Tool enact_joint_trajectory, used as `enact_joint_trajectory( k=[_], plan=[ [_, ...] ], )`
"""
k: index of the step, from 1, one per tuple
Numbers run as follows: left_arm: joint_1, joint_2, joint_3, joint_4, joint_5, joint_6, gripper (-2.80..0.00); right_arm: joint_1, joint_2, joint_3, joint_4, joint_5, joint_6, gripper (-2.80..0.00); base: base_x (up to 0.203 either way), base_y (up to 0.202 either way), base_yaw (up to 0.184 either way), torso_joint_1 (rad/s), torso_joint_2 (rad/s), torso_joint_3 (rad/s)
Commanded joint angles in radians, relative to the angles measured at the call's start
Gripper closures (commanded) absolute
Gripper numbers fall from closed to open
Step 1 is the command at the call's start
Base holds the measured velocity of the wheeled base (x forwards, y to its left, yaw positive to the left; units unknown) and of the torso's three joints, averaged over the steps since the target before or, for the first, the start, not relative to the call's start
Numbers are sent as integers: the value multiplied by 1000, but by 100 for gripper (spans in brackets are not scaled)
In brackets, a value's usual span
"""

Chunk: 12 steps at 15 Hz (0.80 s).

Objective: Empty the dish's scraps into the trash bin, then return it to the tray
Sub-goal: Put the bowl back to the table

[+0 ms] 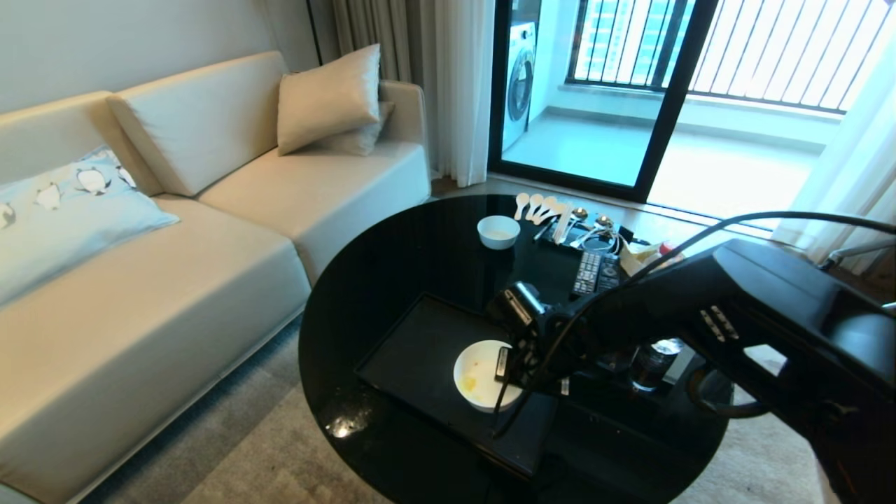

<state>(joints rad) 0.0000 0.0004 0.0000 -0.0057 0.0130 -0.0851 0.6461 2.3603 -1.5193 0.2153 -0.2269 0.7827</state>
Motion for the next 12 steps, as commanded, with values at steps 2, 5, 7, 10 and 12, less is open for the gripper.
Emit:
enact_joint_trajectory(
  k=[2, 5, 7, 10, 12],
  plan=[
    [0, 0, 0, 0, 1, -2, 0, -42, 44, -47, 0, -3, 4, 0, 0, 0, 0, 0, 0, 0],
    [0, 0, 0, 0, 1, -1, 0, -71, 64, -48, -1, -7, 4, 0, 0, 0, 0, 0, 0, 0],
    [0, 0, 0, 0, 1, -2, 0, -95, 77, -49, -3, -9, 4, 0, 0, 0, 0, 0, 0, 0],
    [0, 0, 0, 0, 1, -2, 0, -119, 83, -47, -4, -6, 6, -280, 0, 0, 0, 0, 0, 0],
    [0, 0, 0, 0, 1, -1, 0, -128, 83, -45, -2, -6, 7, -280, 0, 0, 0, 0, 0, 0]
  ],
)
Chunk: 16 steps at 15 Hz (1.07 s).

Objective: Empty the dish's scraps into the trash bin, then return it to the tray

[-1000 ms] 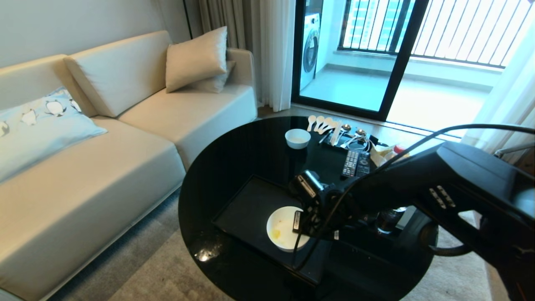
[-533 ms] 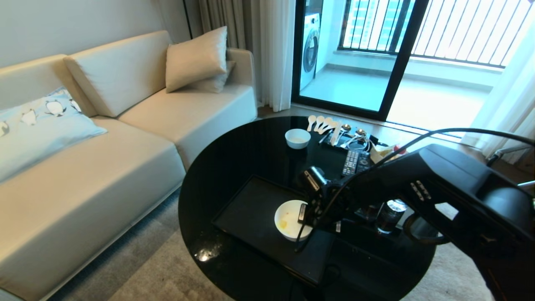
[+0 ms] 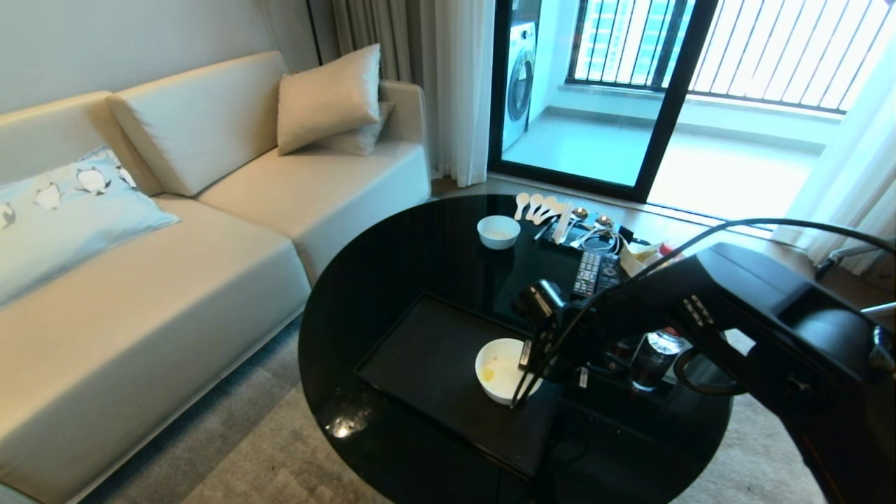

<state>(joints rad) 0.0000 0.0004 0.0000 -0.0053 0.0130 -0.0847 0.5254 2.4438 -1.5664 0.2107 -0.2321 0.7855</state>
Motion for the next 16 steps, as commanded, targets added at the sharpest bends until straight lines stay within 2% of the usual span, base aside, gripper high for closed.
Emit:
enact_joint_trajectory(
  k=[1, 8, 10, 16],
  plan=[
    [0, 0, 0, -1, 1, -1, 0, -9, -3, 2, 2, -1, 9, -280, 0, 0, 0, 0, 0, 0],
    [0, 0, 0, -1, 1, -1, 0, -9, -165, 8, 12, -12, -5, -280, 0, 0, 0, 0, 0, 0],
    [0, 0, 0, -1, 1, -1, 0, -9, -250, 39, 17, -20, -64, -280, 0, 0, 0, 0, 0, 0],
    [0, 0, 0, -1, 1, -1, 0, -13, -505, 170, 6, -89, -330, -280, 0, 0, 0, 0, 0, 0]
  ],
)
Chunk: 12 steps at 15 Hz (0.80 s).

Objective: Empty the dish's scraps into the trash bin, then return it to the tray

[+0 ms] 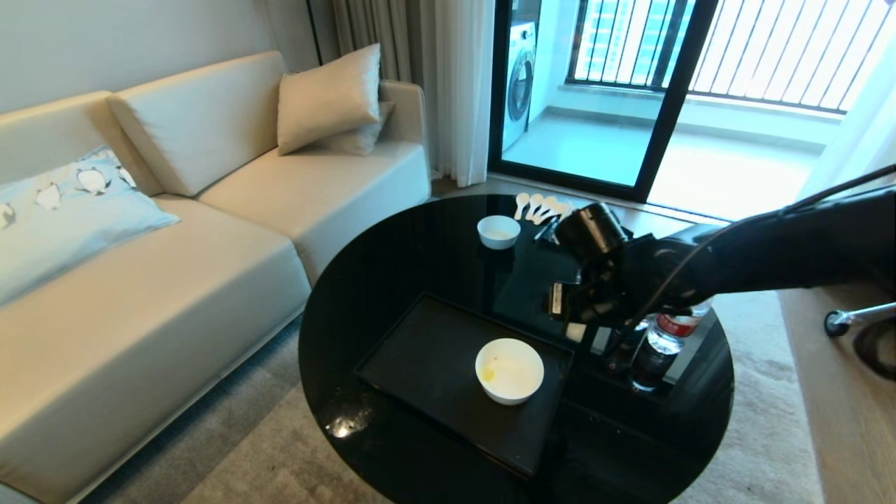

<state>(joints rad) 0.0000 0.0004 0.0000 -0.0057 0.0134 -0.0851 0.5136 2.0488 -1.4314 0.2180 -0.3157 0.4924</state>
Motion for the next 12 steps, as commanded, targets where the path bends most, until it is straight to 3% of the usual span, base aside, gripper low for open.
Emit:
enact_joint_trajectory(
  k=[1, 2, 3, 7, 12],
  plan=[
    [0, 0, 0, 0, 0, -2, 0, -1, -148, 58, -6, -12, -67, -280, 0, 0, 0, 0, 0, 0],
    [0, 0, 0, 0, 0, -1, 0, 0, -183, 92, -19, -23, -92, -280, 0, 0, 0, 0, 0, 0],
    [0, 0, 0, 0, 0, -1, 0, 0, -220, 139, -31, -30, -120, 0, 0, 0, 0, 0, 0, 0],
    [0, 0, 0, 0, 0, -1, 0, -5, -411, 367, -105, -39, -223, 0, 0, 0, 0, 0, 0, 0],
    [0, 0, 0, 0, 0, -2, 0, -71, -702, 658, -181, -87, -250, 0, 0, 0, 0, 0, 0, 0]
  ],
)
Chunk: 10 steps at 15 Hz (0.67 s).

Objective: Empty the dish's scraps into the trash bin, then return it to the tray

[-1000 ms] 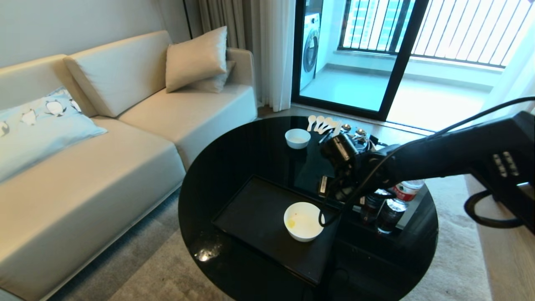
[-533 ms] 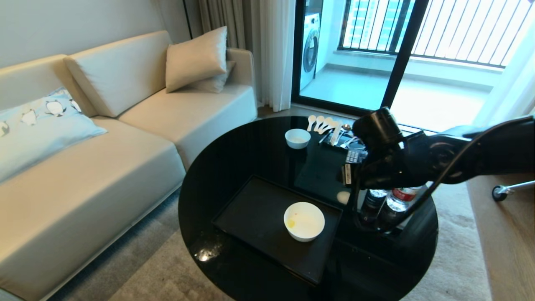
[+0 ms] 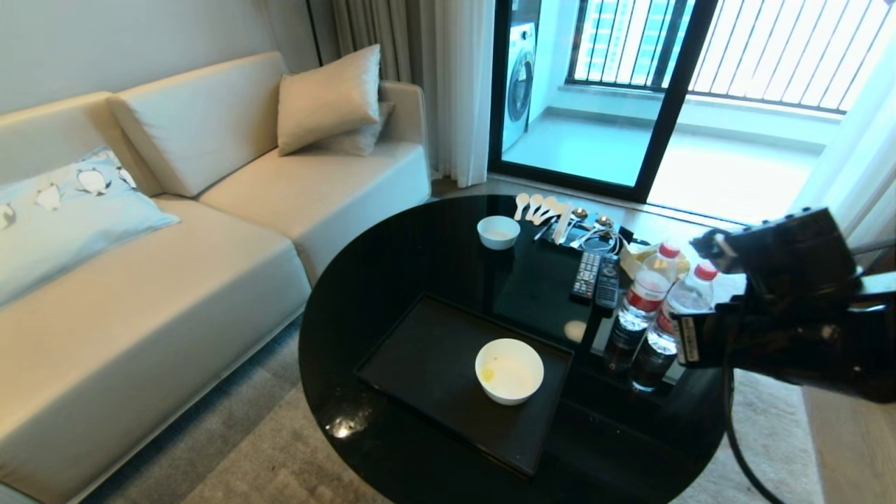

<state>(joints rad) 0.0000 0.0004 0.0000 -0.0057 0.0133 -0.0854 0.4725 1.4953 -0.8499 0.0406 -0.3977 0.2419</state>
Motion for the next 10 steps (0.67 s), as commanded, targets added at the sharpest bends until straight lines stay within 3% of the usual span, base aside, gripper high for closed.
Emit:
enact_joint_trajectory(
  k=[1, 4, 7, 10],
  plan=[
    [0, 0, 0, 0, 1, -1, 0, -63, -205, 120, -7, -7, -1, 0, 0, 0, 0, 0, 0, 0],
    [0, 0, 0, 0, 1, -1, 0, -173, -357, 236, -31, -10, -27, 0, 0, 0, 0, 0, 0, 0],
    [0, 0, 0, 0, 1, -1, 0, -305, -501, 397, -179, -4, -120, 0, 0, 0, 0, 0, 0, 0],
    [0, 0, 0, 0, 1, -1, 0, -442, -693, 560, -316, 104, -216, 0, 0, 0, 0, 0, 0, 0]
  ],
)
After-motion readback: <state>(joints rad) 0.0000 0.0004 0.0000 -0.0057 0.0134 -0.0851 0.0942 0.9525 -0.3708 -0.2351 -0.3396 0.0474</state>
